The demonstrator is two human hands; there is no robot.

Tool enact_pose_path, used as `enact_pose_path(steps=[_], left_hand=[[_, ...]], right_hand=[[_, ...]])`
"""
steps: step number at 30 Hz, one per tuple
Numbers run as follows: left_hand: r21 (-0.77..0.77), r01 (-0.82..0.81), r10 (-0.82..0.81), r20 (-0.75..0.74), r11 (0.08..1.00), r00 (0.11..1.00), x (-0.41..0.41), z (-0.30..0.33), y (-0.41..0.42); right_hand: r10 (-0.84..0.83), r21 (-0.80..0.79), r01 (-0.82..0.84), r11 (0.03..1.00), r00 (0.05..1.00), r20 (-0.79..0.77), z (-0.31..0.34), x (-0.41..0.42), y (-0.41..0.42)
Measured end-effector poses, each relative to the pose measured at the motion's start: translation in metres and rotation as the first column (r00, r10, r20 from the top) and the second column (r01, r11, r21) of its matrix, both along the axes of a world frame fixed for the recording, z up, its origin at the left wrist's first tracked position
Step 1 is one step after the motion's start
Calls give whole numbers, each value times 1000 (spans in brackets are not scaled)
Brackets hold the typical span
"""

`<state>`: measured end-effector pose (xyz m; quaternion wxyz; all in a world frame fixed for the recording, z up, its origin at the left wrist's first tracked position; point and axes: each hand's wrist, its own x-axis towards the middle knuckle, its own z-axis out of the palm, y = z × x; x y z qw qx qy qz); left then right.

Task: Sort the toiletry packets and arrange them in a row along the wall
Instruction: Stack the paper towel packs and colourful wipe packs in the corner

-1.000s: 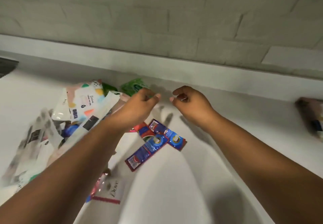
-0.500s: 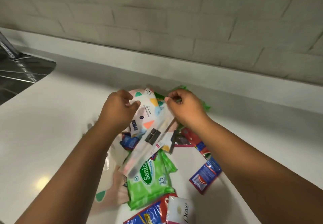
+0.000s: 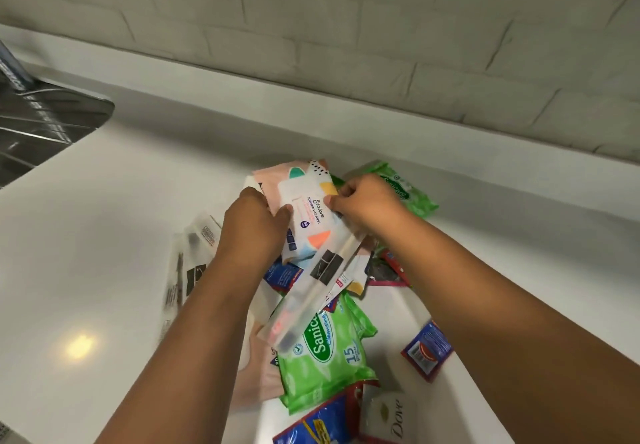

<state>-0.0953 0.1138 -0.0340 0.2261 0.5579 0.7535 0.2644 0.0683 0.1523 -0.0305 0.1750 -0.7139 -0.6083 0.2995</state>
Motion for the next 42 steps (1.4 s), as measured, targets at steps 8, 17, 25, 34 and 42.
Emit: enact_pose_path(steps=[8,17,25,34,42], left_hand=[[426,-31,-74,228,904,971,11,29,-3],[459,43,-279,460,887,843,57,40,-3],[313,171,-349,710,934,611,157,21,-17],[189,467,-390,837,864,383,303,3,-67],[134,740,-476,836,660,273,443,-9,-131]], right_hand=[[-38,395,218,893,909,-415,18,8,-7],[-69,422,415,806,774,-630,31,59,-37],[-133,308,509,804,659,-741,11,146,-105],[-268,116,707,698,408,-873,-1,272,-200],[-389,49,867,496,272,-880,-14,402,-266]])
